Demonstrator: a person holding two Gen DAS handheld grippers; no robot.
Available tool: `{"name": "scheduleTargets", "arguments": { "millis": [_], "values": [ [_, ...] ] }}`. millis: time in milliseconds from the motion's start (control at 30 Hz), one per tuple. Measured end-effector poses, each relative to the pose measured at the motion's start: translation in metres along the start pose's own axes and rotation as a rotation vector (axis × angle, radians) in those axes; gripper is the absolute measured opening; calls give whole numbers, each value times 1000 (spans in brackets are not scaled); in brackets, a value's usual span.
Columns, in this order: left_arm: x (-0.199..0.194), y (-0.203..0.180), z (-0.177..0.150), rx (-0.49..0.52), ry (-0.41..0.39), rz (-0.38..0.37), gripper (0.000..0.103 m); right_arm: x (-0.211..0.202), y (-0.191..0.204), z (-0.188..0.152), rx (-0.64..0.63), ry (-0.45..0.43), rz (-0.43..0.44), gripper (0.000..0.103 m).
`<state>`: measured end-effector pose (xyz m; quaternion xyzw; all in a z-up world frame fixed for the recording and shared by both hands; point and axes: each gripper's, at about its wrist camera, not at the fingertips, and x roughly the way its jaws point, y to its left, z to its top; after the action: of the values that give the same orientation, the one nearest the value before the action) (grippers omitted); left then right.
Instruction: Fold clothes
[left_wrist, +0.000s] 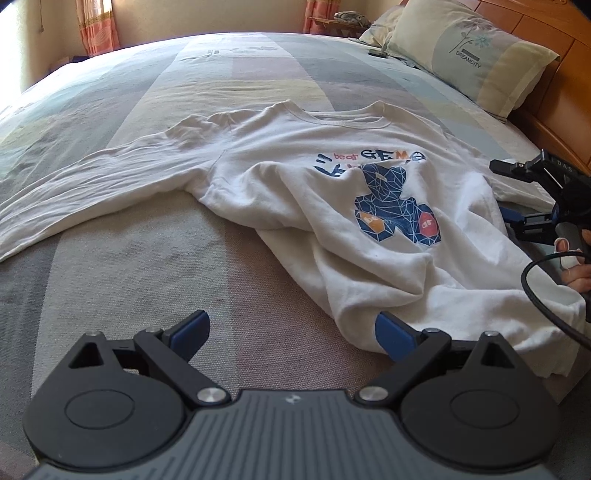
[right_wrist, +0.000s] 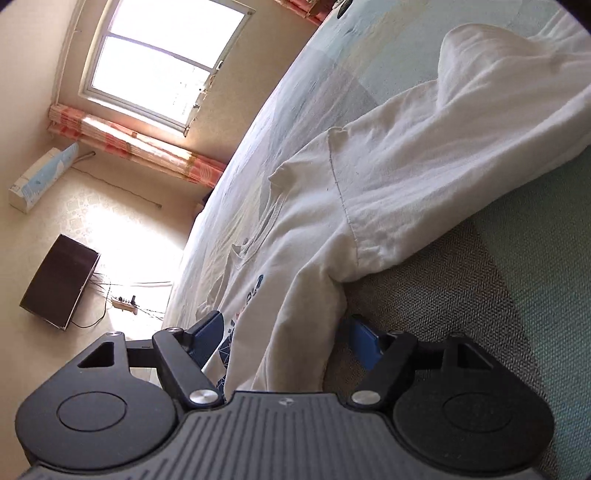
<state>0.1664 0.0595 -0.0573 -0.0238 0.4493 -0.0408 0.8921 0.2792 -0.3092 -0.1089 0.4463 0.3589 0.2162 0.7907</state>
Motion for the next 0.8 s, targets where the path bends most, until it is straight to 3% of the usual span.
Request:
{"name": "scheduleTargets", "arguments": {
  "millis": [267, 400, 533, 633, 800],
  "values": [
    [-1, -2, 1, 12, -6, -9, 96, 22, 19, 2, -77, -6, 5, 80],
    [-4, 4, 3, -4, -17, 2, 96, -2, 20, 14, -41, -117, 84, 80],
    [-5, 6, 3, -15, -26, 2, 96, -33, 28, 33, -62, -187, 93, 81],
    [-7, 2, 2, -6, -31, -8, 96, -45, 34, 34, -94, -143, 40, 83],
    [-14, -1, 1, 7, -39, -16, 96, -62, 39, -10, -160, -16, -53, 92]
  ]
}}
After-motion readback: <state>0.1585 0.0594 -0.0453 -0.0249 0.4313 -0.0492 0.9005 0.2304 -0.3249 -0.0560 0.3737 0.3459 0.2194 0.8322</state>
